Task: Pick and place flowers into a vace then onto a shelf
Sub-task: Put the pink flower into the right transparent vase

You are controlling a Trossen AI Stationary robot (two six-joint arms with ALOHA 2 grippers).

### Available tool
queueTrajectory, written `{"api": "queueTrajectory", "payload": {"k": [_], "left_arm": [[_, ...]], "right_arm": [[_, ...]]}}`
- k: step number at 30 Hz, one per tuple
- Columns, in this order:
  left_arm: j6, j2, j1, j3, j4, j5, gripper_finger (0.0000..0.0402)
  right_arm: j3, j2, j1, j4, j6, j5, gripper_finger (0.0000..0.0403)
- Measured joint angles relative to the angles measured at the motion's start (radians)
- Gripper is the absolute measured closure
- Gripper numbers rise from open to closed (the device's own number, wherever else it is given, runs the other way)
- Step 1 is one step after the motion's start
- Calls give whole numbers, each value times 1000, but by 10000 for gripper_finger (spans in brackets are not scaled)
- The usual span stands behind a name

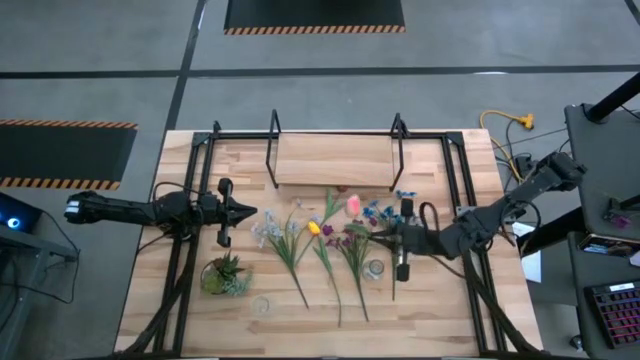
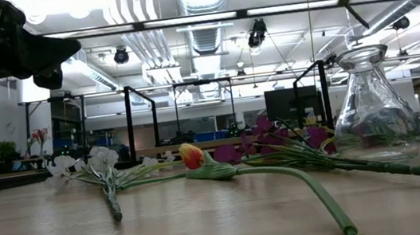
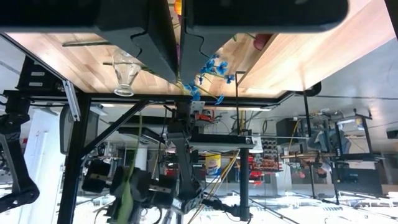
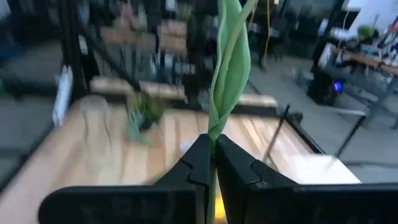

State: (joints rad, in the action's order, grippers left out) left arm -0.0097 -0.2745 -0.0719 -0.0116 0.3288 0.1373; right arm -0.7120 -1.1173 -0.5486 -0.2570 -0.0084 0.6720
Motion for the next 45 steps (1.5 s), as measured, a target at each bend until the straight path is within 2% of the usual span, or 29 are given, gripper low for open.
{"api": "queueTrajectory", "payload": {"k": [6, 9, 17, 32, 45], "left_arm": [[0, 0, 0, 0, 0, 0, 402], [0, 0, 0, 0, 0, 0, 402], [0, 0, 0, 0, 0, 0, 402], [0, 0, 0, 0, 0, 0, 402], [0, 0, 0, 0, 0, 0, 402]], "right_arm": [[235, 13, 0, -491, -78, -49, 392], [296, 3, 0, -601, -95, -51, 392], [324, -5, -1, -649, -7, -53, 392], [254, -208, -3, -648, -21, -54, 392], [256, -294, -25, -631, 9, -53, 392]]}}
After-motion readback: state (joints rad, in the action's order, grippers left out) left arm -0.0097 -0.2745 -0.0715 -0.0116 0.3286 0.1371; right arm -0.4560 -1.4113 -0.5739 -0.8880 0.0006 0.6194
